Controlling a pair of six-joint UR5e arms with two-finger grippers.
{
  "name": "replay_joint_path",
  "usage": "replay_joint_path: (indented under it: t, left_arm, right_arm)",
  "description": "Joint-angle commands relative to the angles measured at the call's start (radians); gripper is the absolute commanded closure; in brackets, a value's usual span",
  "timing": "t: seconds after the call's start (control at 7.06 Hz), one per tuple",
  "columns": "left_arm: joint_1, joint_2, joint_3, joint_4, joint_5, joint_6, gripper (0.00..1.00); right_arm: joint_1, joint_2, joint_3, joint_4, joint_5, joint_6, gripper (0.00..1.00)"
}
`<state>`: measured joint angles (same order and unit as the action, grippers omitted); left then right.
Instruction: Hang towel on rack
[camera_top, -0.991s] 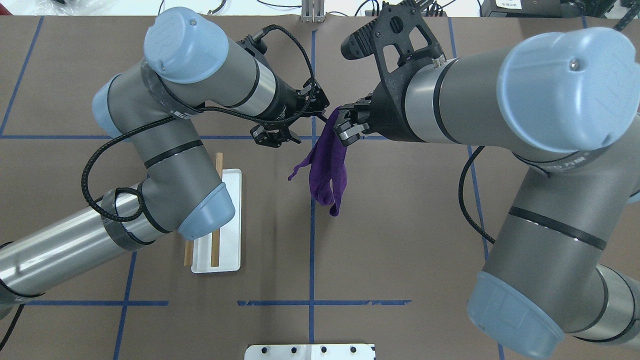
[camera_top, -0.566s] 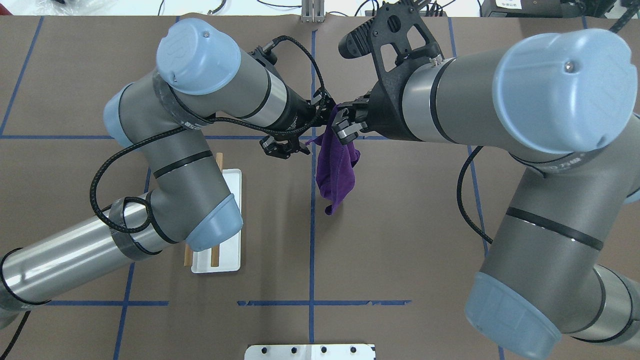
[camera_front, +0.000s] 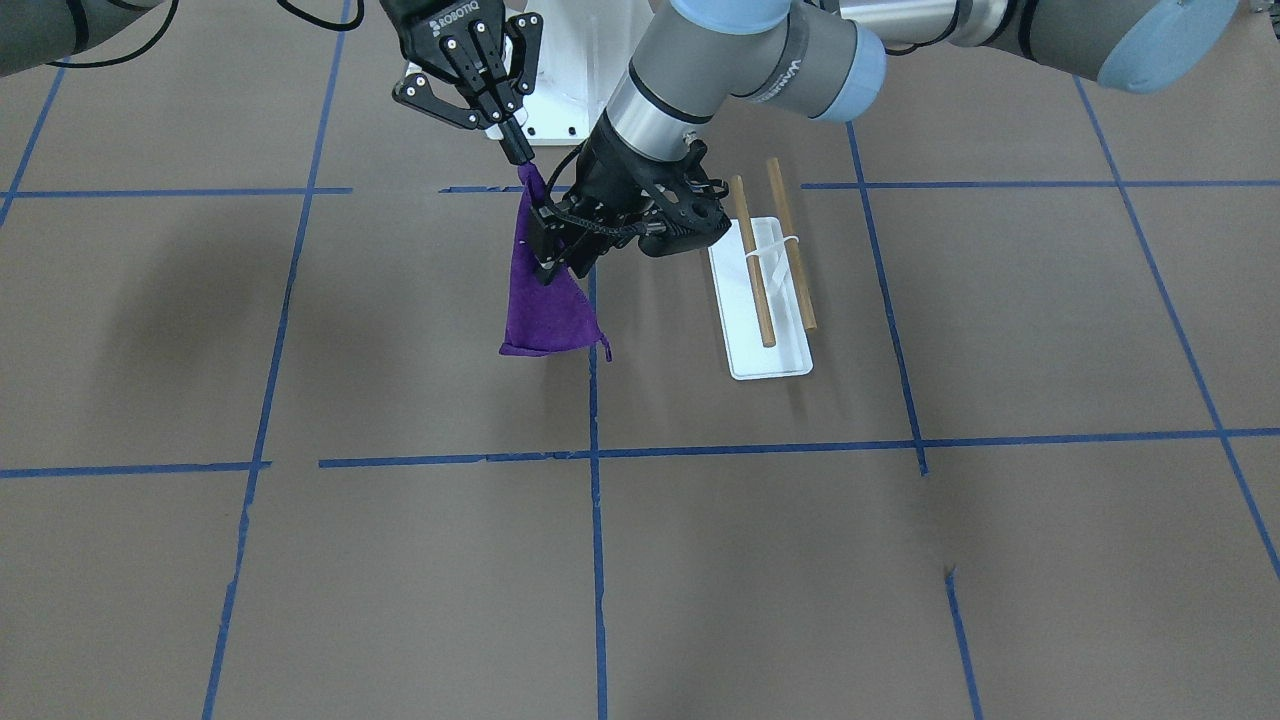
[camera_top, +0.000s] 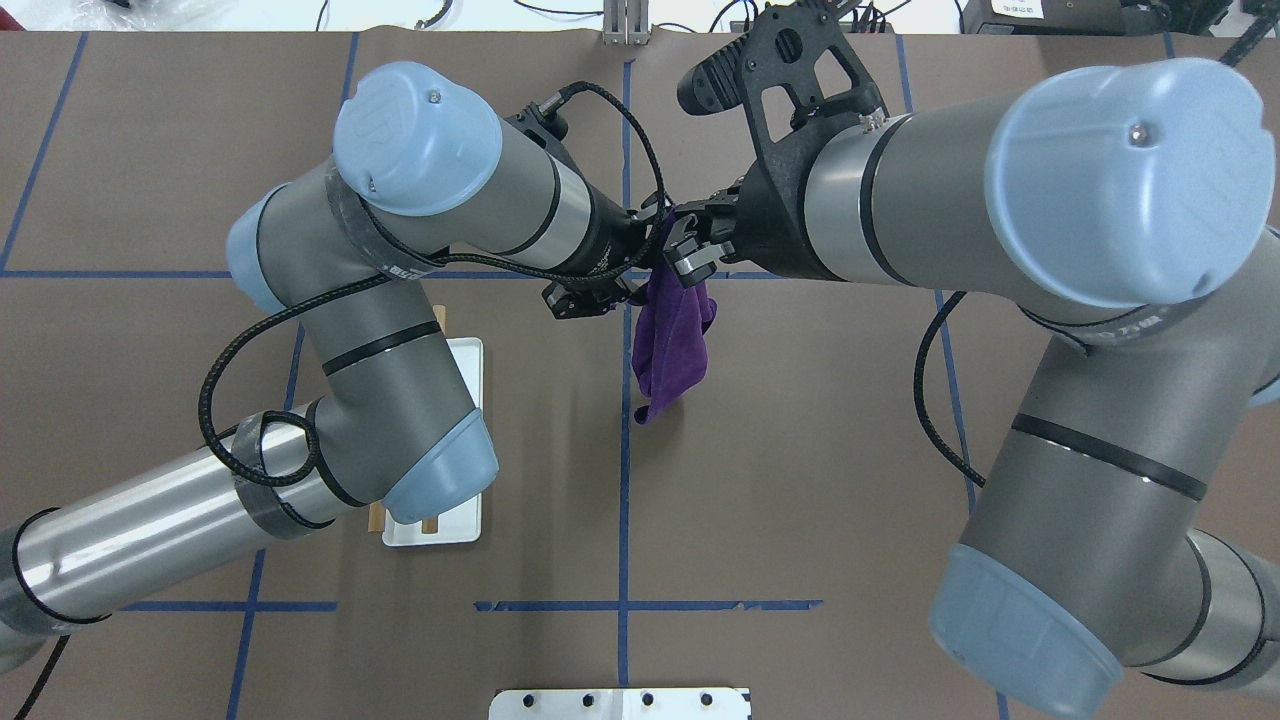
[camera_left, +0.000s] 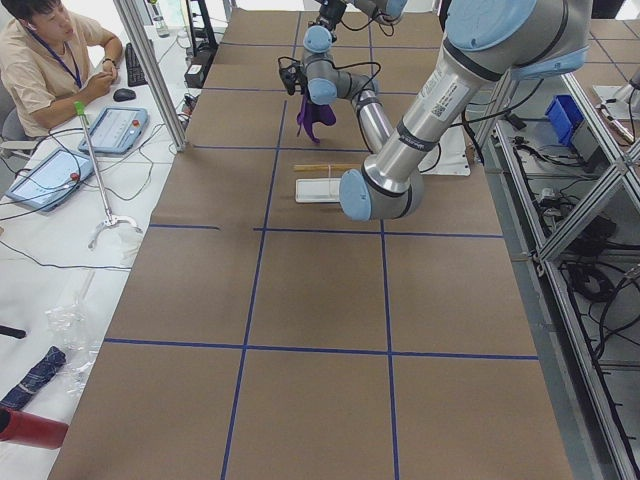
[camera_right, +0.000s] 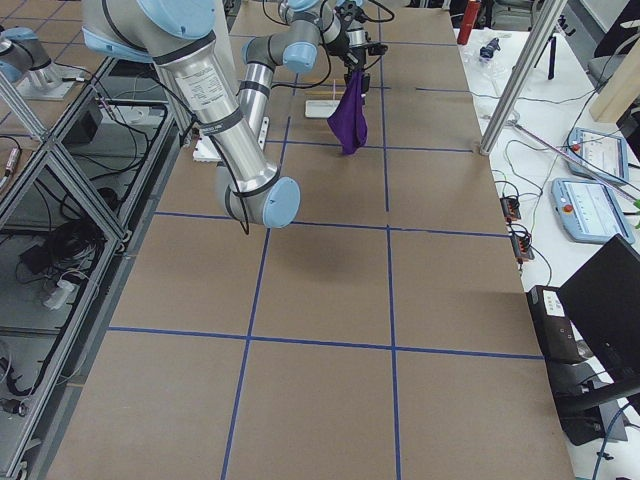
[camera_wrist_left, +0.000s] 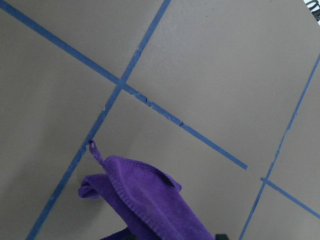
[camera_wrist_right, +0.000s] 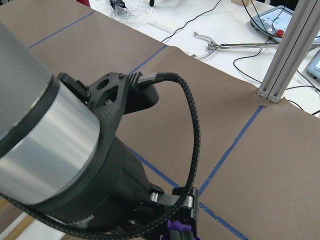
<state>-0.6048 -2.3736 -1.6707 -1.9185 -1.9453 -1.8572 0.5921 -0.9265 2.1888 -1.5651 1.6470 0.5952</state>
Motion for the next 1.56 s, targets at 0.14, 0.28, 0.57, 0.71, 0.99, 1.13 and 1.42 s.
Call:
replay_joint_path:
  t: [0.14, 0.28, 0.57, 0.71, 0.99, 1.13, 1.42]
  left_arm:
    - [0.01, 0.004, -0.009, -0.004, 0.011, 0.009, 1.0]
    - [0.01, 0.005, -0.009, -0.004, 0.012, 0.01, 1.0]
    - [0.007, 0.011, -0.009, -0.004, 0.014, 0.013, 1.0]
    - [0.004, 0.022, -0.023, 0.001, 0.014, 0.044, 1.0]
    - [-0.003, 0.147, -0.151, 0.006, 0.011, 0.125, 1.0]
    - [-0.013, 0.215, -0.212, 0.007, 0.009, 0.174, 1.0]
    - [-0.074, 0.322, -0.28, 0.009, 0.005, 0.334, 1.0]
  right_arm:
    - [0.0, -0.009, -0.003, 0.039, -0.001, -0.003, 1.0]
    - [0.0, -0.014, -0.003, 0.039, 0.004, -0.006, 1.0]
    - [0.0, -0.017, -0.007, 0.028, 0.025, 0.004, 0.33]
    - [0.006, -0.037, -0.009, 0.014, 0.058, 0.064, 0.01]
    - [0.107, -0.051, -0.007, -0.122, 0.248, 0.075, 0.0]
    - [0.135, -0.102, -0.011, -0.147, 0.282, 0.072, 0.0]
    - [0.191, -0.194, -0.078, -0.15, 0.31, 0.023, 0.0]
